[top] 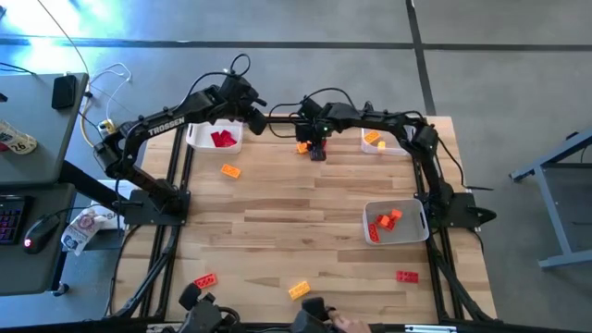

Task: Sort & place blocks by color
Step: Put the yellow game piece into the transparent bin

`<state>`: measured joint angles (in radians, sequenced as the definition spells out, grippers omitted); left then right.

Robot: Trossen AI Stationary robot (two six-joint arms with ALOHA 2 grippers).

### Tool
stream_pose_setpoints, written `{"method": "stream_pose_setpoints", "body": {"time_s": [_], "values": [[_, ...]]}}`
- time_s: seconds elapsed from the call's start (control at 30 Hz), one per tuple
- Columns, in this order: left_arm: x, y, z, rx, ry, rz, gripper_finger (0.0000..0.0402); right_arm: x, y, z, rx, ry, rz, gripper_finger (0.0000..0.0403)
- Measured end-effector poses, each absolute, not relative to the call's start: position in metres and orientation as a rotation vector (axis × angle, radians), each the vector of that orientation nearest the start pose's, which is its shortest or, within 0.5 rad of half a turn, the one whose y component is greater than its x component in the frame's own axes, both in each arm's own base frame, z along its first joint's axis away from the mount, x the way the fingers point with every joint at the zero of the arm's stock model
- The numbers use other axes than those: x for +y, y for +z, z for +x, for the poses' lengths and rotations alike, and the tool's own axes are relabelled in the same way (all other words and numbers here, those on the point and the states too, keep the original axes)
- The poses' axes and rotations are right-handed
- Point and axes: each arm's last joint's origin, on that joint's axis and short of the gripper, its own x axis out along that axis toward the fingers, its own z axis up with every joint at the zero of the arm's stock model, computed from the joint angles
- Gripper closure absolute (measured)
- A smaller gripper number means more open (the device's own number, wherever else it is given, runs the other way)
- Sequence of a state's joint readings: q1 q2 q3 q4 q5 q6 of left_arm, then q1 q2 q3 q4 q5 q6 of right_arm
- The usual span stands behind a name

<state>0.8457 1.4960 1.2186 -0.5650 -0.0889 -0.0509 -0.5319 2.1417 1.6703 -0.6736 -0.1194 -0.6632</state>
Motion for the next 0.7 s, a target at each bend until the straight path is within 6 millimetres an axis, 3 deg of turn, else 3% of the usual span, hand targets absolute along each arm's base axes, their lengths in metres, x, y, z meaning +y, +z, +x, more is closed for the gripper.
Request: {"method": "stream_pose_setpoints", "body": {"time_s": [0.47,0.7], "values": [[0.229,0.284,0.217,0.809,0.855,-0.354,0.0234,-0.226,0.171,0.391,1.164,0.025,-0.307,0.0221],[0.229,0.284,0.217,0.808,0.86,-0.352,0.0234,-0.227,0.156,0.394,1.189,0.045,-0.293,0.0221]]}}
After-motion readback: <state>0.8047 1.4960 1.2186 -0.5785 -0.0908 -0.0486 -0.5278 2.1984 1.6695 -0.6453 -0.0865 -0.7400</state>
